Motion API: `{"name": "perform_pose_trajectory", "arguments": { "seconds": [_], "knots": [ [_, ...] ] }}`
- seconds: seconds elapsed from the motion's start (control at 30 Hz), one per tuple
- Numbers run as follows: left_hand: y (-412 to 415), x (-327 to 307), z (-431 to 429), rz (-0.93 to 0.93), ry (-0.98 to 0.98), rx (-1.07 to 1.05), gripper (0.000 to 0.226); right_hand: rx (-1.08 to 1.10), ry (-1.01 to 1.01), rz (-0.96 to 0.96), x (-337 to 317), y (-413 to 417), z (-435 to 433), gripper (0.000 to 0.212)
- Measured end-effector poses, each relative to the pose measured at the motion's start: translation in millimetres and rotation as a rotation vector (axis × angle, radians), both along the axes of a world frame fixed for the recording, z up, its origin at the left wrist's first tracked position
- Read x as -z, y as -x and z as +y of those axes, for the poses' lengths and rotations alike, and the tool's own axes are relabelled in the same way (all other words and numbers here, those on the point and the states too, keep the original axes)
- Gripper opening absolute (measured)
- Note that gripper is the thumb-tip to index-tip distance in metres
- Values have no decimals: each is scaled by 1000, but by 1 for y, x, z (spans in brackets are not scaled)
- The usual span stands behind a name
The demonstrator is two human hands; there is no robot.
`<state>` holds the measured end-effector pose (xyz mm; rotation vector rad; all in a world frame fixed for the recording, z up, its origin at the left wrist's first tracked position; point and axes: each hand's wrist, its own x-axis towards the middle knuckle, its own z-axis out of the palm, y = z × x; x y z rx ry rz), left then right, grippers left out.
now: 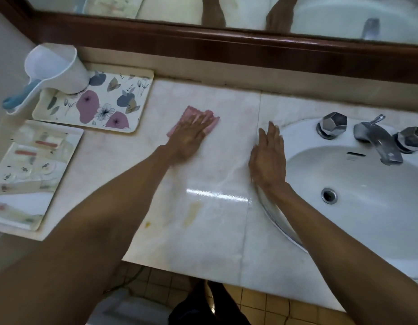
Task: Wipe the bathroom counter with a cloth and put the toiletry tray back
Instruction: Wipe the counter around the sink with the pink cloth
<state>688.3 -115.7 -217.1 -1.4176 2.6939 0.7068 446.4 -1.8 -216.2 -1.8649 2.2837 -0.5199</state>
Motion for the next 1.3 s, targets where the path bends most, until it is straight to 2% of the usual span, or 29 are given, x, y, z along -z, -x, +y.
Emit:
{"name": "perform_pose_trajectory", "arguments": {
  "seconds": [0.1, 0.23, 0.33, 0.43, 0.6, 0.63, 0.73, 0.8, 0.9, 1.03, 1.1, 1.3],
  "knots": [
    [-48, -3, 12, -5, 5, -74, 55, -98, -9, -70, -3, -23, -4, 49],
    [-79, 5, 98, -38, 56, -238, 54, -211, -91, -169, 7, -63, -3, 52],
    [-91, 12, 161, -71, 85, -182, 55, -228, -139, -132, 22, -84, 3, 56],
    [-115, 11, 142, -110, 104, -56, 54, -212, -140, -77, 28, -86, 7, 57],
    [-91, -1, 84, -116, 56, -425, 68, -205, -117, -27, 34, -83, 11, 57],
    [-79, -3, 93, -116, 74, -419, 68, -193, -108, -16, 35, -85, 12, 56],
    [-68, 5, 145, -63, 168, -186, 56, -155, -110, -15, 35, -89, 13, 56],
    [-84, 4, 170, -62, 119, -61, 56, -153, -115, -22, 35, -89, 15, 56],
    [-112, 1, 149, -46, 71, 25, 56, -155, -101, -27, 36, -87, 17, 56],
    [-108, -3, 92, -71, 44, -341, 55, -126, -108, -3, 37, -91, 22, 55],
    [-89, -1, 93, -15, 29, -485, 54, -128, -111, 15, 38, -92, 22, 56],
    [-93, -10, 173, 175, -101, -417, 52, -150, -176, -10, 29, -92, 21, 58]
  ]
}}
